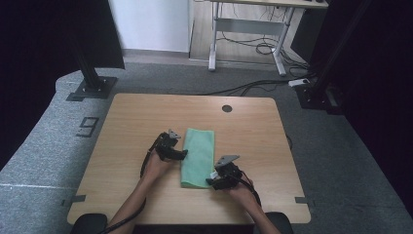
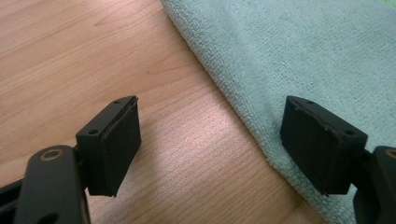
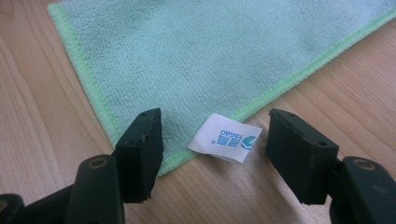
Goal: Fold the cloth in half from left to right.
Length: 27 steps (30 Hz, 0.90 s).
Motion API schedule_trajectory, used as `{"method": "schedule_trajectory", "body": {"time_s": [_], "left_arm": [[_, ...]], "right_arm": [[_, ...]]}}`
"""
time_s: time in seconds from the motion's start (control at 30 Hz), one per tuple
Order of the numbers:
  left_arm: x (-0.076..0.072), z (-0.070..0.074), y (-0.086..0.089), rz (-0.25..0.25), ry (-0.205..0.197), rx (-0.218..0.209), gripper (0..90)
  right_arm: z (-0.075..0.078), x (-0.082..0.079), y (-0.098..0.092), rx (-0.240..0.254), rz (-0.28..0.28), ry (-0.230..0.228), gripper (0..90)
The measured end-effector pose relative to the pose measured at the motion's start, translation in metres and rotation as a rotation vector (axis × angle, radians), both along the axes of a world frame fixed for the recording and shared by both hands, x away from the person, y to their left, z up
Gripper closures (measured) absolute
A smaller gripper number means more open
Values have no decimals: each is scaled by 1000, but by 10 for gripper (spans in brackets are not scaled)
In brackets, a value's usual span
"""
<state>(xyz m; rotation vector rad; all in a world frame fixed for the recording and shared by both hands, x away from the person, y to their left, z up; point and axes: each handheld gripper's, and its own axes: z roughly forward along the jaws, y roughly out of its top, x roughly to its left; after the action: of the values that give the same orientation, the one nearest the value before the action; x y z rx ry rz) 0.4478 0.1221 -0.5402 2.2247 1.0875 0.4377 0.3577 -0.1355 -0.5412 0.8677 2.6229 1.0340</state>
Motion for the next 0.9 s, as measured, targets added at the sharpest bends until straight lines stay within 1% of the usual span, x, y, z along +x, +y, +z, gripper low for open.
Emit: {"method": "schedule_trajectory", "body": {"time_s": [0.07,0.2,0.27,0.33,0.4,0.57,0.6,0.67,0.7,0.73,0.83,0.9], "left_arm": [[0,1,0,0,2,6,204],[0,0,0,2,1,2,200],[-1,1,-1,3,-5,3,199],[-3,2,-1,-3,-16,5,198],[-6,3,-2,-16,-17,-5,190],[-19,9,2,-53,-20,-32,163],[-22,11,4,-63,-22,-39,150],[-27,13,9,-68,-24,-48,148],[-31,15,12,-73,-25,-60,148],[-35,17,15,-75,-24,-71,146],[-45,21,25,-80,-22,-96,143],[-53,24,30,-80,-23,-103,144]], "right_arm": [[0,1,0,-2,4,0,357],[0,1,0,0,3,-1,356],[0,1,0,0,3,-1,353],[0,1,0,1,6,-1,350],[1,0,-1,1,7,-4,333],[6,-1,-5,24,-2,-23,288],[8,-1,-8,32,-10,-34,258],[9,-1,-9,36,-15,-37,246],[10,0,-11,40,-18,-41,231],[12,0,-15,47,-35,-44,206],[13,0,-19,54,-44,-48,186],[15,1,-23,56,-54,-52,167]]}}
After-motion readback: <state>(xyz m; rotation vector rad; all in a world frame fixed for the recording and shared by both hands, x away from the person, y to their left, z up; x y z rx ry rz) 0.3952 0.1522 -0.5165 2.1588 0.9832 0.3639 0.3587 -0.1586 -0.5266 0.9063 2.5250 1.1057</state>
